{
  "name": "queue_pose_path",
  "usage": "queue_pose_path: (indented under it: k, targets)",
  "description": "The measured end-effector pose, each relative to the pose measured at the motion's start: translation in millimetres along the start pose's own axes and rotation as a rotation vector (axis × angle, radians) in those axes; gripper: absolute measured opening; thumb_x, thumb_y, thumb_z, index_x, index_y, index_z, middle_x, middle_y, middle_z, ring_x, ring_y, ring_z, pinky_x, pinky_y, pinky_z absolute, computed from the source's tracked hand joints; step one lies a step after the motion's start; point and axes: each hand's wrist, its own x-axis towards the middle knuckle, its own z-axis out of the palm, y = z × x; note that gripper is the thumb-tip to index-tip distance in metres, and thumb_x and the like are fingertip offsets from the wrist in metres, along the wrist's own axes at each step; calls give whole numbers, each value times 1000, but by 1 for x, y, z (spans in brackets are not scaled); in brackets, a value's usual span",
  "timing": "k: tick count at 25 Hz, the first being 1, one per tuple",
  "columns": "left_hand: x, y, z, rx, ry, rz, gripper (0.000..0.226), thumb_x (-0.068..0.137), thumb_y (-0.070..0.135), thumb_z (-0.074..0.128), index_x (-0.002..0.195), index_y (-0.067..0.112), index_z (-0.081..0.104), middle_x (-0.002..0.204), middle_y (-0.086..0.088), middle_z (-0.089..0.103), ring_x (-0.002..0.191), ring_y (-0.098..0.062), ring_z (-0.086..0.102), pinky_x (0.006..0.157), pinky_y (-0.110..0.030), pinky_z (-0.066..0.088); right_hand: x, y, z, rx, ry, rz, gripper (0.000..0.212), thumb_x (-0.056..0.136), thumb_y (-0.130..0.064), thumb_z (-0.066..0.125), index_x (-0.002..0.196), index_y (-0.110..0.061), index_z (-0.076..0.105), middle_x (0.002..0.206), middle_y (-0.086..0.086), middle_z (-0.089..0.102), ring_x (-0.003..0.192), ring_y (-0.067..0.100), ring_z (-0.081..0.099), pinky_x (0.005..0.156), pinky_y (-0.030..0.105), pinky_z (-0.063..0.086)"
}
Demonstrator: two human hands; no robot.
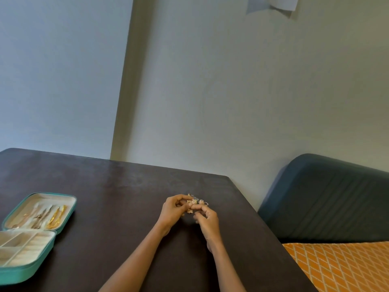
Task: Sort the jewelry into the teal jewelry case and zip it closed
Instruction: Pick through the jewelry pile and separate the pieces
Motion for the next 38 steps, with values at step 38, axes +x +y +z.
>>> queue_pose_path:
  k: [38]
  targets:
    - [-50, 52, -42, -375, 192, -154, 8, 91, 6, 56, 99, 6, 58, 92, -7, 72, 79, -16, 66, 70, -23, 53, 6, -61, 14, 557, 84, 334, 16, 99, -14, 42, 89, -8, 53, 101, 15, 65, 83, 22, 62, 78, 32, 47]
